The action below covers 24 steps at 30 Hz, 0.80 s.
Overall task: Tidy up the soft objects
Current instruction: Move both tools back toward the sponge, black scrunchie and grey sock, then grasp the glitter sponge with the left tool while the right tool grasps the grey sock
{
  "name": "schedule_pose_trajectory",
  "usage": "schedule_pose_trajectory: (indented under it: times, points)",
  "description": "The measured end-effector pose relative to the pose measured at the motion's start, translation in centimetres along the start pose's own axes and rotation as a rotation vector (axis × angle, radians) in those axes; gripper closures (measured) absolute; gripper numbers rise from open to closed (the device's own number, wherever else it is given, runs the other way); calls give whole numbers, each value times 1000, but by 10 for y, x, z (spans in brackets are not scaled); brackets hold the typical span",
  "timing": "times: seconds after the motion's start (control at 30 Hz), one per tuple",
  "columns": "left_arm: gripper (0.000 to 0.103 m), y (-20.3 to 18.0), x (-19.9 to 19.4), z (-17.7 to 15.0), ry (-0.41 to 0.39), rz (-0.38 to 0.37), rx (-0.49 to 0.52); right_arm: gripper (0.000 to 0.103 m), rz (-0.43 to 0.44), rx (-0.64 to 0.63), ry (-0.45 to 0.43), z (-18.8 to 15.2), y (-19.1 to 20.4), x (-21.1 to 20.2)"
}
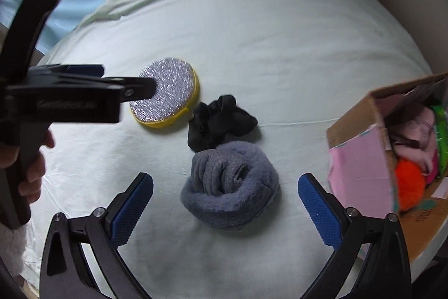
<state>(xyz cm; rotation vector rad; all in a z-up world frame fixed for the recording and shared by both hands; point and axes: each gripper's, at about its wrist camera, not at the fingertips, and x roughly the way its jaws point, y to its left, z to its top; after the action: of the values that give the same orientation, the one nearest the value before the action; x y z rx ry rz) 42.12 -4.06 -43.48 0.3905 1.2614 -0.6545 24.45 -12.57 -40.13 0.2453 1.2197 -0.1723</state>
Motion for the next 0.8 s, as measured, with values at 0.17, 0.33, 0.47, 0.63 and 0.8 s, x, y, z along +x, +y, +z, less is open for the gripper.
schedule_pose_trajectory:
  times: [0.17, 0.33, 0.47, 0.63, 0.8]
  points:
    - [1, -4, 39, 4, 40, 7, 32, 0, -41, -62, 4, -2, 6, 20]
    - [1, -6, 63, 5, 69, 42, 51, 0, -38, -61, 22, -6, 5, 37]
    - [1, -6, 70, 8, 80, 54, 56, 6, -31, -64, 48, -8, 4, 50]
    - [6, -2, 75, 11, 84, 64, 53, 22, -34, -85, 69, -4, 4, 60]
    - [27, 2, 66, 5, 66, 75, 24, 36, -34, -91, 69, 0, -6, 62]
